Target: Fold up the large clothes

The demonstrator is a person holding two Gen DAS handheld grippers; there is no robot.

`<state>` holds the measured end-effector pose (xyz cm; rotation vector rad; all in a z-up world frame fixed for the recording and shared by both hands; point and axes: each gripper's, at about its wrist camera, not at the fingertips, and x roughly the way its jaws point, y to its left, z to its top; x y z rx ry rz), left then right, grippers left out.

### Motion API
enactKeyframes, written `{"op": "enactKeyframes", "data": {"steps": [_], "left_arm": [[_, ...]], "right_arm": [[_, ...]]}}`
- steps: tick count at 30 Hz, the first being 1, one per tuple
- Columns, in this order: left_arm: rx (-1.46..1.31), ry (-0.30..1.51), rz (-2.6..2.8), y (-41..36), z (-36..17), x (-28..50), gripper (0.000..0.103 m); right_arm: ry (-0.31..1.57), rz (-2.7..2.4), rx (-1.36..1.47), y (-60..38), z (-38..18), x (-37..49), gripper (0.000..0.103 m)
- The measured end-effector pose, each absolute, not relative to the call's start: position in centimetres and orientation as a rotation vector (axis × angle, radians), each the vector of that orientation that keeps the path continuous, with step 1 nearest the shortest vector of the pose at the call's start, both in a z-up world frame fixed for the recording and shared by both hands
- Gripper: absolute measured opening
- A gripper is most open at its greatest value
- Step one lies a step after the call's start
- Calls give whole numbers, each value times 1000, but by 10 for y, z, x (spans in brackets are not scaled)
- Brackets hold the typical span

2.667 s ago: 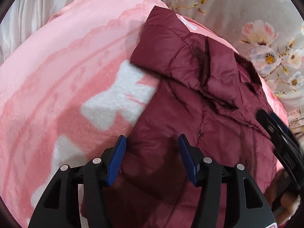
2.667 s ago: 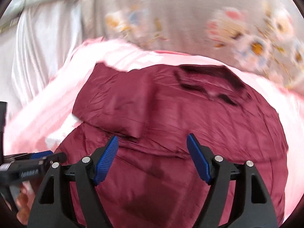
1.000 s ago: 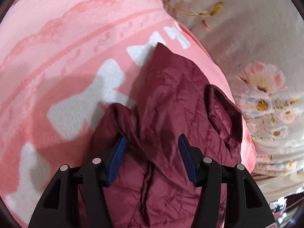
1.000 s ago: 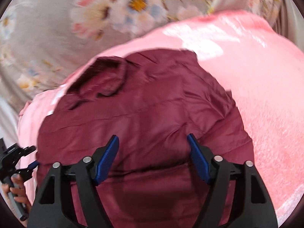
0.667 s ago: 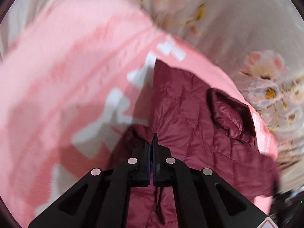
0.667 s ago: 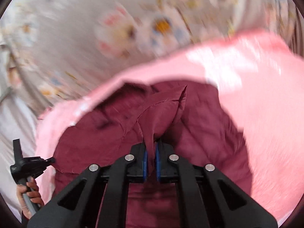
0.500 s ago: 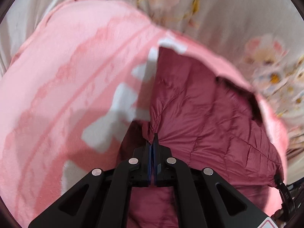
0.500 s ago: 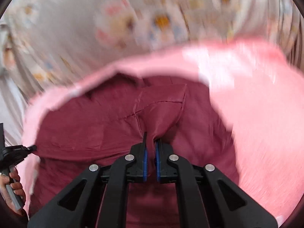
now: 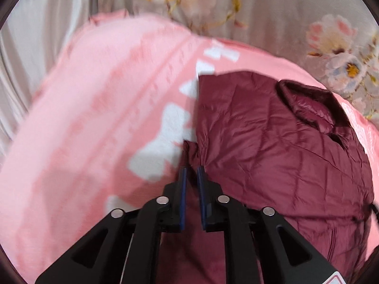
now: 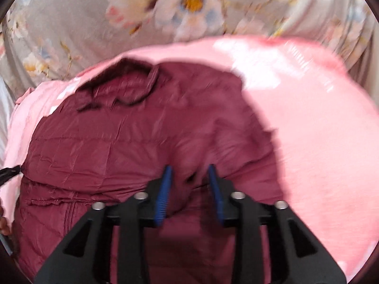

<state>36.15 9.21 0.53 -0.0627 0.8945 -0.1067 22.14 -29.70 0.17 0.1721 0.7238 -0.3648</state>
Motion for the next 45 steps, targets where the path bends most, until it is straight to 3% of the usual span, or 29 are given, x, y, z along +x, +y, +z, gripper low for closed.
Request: {"op": "enactKeyframes", "data": {"steps": [7,15,24,45], "left_arm": [[11,824,-220,28,55,356,13],[130,944,-221,-63,-18,376,14],[196,840,-167,-73,-45,361,13],[223,823,-158,-76,-47,359,13]], "right_arm": [[671,-215,158,-248,39,259,34],[817,-210,114,-213,-31,312,30],[827,-220,97,-210,-54,307,30],[829,-215,106,-211,-55,307,30]]}}
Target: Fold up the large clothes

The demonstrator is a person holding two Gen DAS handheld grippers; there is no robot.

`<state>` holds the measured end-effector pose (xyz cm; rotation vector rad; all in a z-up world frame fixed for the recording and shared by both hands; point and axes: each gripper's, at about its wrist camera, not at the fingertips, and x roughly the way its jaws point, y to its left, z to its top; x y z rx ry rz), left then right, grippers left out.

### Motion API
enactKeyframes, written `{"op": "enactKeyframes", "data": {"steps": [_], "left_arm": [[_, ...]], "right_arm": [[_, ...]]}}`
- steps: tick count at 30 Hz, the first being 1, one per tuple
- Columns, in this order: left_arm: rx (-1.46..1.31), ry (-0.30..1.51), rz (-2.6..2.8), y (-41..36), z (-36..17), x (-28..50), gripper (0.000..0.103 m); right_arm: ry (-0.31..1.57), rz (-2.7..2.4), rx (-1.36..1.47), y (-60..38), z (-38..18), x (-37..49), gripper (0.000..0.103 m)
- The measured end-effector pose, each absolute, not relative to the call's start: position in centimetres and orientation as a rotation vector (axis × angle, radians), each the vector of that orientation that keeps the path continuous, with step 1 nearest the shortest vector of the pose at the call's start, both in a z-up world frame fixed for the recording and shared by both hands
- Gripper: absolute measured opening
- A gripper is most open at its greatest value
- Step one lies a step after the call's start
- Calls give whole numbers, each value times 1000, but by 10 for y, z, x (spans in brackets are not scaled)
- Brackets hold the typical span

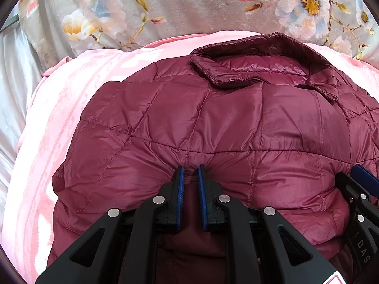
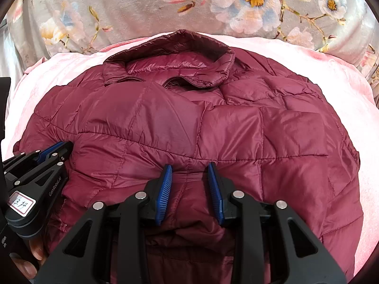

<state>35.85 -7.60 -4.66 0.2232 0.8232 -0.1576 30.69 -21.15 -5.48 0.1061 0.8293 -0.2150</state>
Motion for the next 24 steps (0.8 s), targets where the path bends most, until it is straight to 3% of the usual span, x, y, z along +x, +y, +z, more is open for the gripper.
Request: {"op": "enactKeyframes", "data": {"steps": [6,8,10,11,12,17,24], "left_arm": [[223,824,-158,-76,-47,359,13],[209,826,-165,-74,-47,359,14],[164,839,-192,-66,-42,359,21],[143,858,-214,-62,-39,361,30],[99,888,-261,-54,-32,363,40],[-68,885,-363,-32,17,396,65],[-269,1011,-389,-48,12,474,68]], "right_arm": [[829,-207,118,-212,-54,307,31],[829,-176,144,-214,-54,307,40],[829,-144,170,-216,-49,304,48],[833,-140,177,-217,-46,302,51],[834,-127,194,-219,-42,299,51],[804,-42,422,-265,-8,303,52],[772,-3,868,-340,-27,362,52]]}}
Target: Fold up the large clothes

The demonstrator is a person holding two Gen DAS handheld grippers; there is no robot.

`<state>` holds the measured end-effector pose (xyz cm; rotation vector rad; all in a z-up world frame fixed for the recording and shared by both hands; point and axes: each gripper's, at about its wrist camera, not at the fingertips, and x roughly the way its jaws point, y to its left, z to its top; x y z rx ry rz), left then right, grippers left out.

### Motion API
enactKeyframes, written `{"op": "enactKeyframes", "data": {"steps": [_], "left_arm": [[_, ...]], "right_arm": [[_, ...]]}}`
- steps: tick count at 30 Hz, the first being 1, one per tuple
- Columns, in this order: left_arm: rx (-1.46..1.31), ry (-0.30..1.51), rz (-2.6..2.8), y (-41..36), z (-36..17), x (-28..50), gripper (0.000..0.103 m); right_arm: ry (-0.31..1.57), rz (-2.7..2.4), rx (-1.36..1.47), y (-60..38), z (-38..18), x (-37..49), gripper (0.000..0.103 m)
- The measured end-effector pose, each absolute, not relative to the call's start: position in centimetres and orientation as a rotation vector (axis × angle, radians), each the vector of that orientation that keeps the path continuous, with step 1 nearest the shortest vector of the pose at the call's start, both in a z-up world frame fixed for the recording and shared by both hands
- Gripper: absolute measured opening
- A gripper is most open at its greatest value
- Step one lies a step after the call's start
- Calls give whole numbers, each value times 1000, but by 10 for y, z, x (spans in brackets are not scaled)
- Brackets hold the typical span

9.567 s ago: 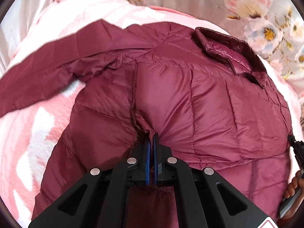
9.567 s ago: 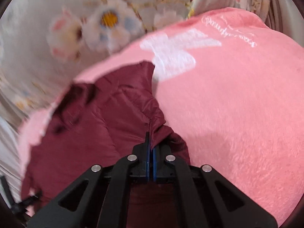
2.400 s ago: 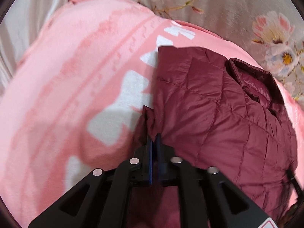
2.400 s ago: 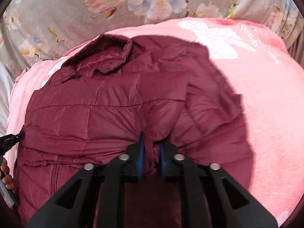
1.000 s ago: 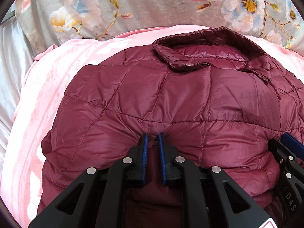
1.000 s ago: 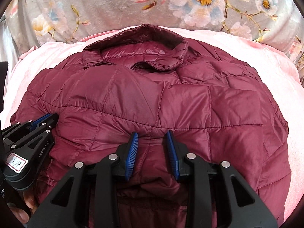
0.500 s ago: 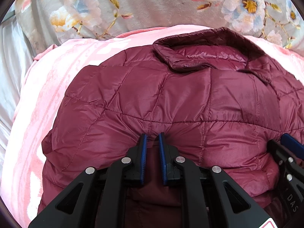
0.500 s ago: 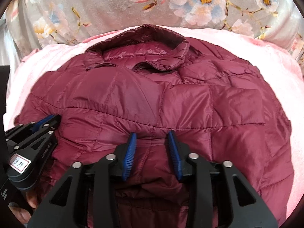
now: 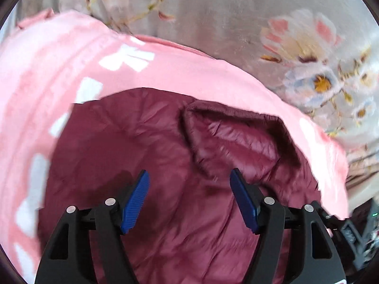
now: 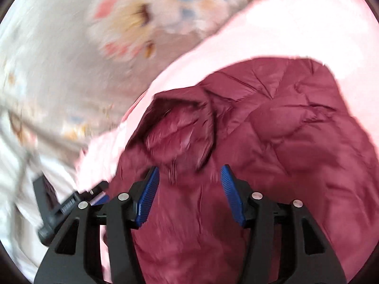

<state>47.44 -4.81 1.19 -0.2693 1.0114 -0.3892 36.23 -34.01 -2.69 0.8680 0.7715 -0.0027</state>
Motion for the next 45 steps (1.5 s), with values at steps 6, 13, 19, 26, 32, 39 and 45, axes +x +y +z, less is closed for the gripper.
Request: {"op": "enactKeyframes", "data": {"steps": [6,13,19,26,32,39,45], "left_arm": [[-292,1122,-381,-74,-26,506,45],[-114,1072,-397,-81,-43,485,0],[0,946,-382,-86,-48,467,1],[-346,983,-543,-49,-21,482,0],[-448,1116,-561,-60,-40,508,18],[-557,1119,-554,-45,-42,503,19],[-516,1129,-508,-42,-42,500,30]], "right_arm": [[829,17,823,-318,-45,400,24],[844,-91,531,-307,-48,386,8],[832,-139,323,-286,-55,392,8],[802,-100,383,-297,-56,390,9],[770,-55,454,-307,-56,382,10],[757,-32,472,-309,-56,380,10],[758,-32,466,-309,-56,380,10]]}}
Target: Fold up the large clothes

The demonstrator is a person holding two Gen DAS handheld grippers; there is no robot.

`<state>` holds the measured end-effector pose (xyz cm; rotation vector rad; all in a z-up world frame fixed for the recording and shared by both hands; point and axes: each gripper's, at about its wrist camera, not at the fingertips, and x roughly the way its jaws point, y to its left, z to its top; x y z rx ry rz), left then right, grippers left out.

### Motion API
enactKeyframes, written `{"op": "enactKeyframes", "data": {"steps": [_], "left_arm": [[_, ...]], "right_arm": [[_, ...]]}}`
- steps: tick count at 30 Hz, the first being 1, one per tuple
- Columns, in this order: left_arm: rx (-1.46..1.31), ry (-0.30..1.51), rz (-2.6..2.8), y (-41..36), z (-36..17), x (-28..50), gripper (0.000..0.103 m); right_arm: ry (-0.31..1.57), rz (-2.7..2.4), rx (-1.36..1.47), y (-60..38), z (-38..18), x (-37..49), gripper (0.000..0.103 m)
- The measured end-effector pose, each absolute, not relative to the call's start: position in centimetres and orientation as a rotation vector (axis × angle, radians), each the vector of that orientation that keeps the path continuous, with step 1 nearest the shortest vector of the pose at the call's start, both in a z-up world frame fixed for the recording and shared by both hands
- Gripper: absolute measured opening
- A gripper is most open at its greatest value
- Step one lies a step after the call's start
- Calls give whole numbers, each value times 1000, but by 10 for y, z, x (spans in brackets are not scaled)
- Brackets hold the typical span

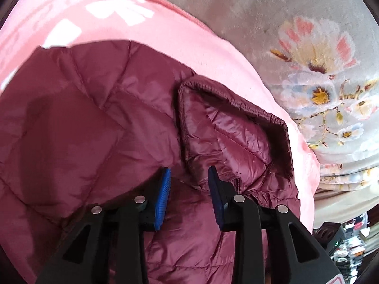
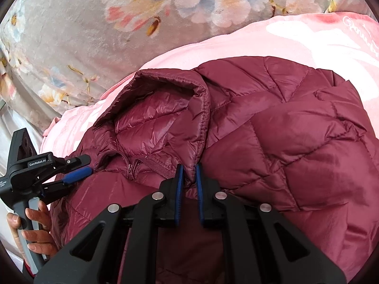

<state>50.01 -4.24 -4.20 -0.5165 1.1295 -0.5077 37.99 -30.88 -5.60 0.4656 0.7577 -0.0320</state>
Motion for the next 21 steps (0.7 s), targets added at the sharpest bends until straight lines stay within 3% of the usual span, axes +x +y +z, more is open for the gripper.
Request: {"op": "enactKeyframes", "data": {"steps": [8,11,21], "left_arm": [[-564,1176,-551,-66,-50,512,33],[-503,1132,-542,-65,-44,505,8],[-214,1021,-472,-65,-50,473,8]], "right_arm": [[751,-26,468,-309,-56,380,10],[715,-26,476,-310,-52,375,10],[808,-120,337,-291,-56,388,9]]}}
